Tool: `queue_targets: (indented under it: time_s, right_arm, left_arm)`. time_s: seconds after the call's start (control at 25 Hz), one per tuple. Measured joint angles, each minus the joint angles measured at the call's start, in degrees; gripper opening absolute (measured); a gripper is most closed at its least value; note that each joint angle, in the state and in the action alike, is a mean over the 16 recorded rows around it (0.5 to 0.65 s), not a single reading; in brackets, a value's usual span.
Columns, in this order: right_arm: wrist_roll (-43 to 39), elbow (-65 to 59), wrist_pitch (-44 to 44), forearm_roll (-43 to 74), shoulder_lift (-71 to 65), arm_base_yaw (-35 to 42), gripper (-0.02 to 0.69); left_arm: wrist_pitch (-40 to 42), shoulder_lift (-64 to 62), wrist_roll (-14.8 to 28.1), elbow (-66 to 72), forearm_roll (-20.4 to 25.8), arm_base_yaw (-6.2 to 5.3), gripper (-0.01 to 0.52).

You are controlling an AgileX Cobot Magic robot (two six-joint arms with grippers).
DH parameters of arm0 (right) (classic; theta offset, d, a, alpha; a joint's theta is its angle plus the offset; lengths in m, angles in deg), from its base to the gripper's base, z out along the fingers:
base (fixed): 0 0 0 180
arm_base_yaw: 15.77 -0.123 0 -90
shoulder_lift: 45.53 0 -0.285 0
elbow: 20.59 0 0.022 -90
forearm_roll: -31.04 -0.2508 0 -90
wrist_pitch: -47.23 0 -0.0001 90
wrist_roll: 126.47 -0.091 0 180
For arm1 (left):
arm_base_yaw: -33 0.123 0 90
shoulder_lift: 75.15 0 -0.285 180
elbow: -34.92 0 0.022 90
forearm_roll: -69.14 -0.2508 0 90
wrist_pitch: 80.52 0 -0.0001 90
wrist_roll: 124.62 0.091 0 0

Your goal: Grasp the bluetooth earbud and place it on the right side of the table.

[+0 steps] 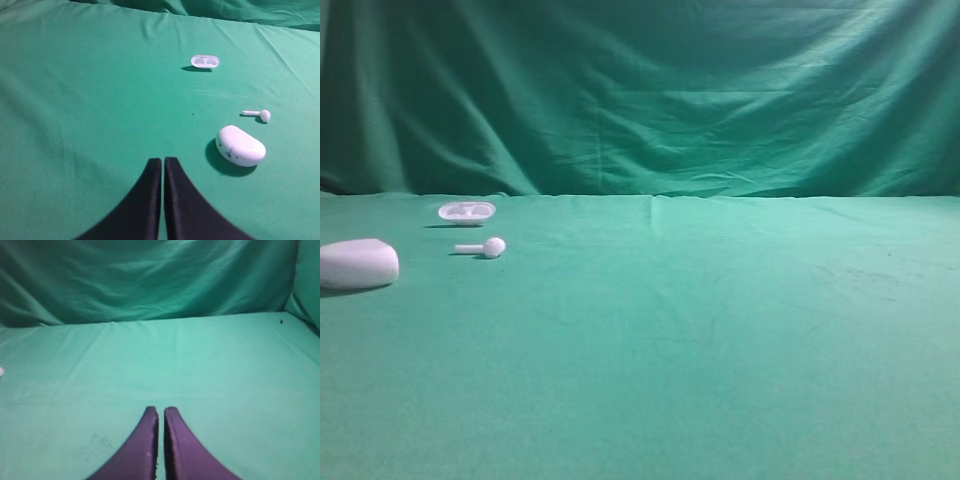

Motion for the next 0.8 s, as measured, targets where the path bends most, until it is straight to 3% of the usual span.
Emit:
queue_targets:
  time_s: [0.32, 0.8]
  right_arm:
    - [0.0, -9.73, -5.99, 1.24, 1.59, 1.07, 0.0]
    - [-0.06, -11.35, -5.88, 0.97, 1.59, 1.11, 0.0]
  left_arm:
    - [0.0, 0.0, 0.0, 0.0, 0.0, 0.0, 0.0]
    - [0.0, 0.0, 0.0, 0.0, 0.0, 0.0, 0.0]
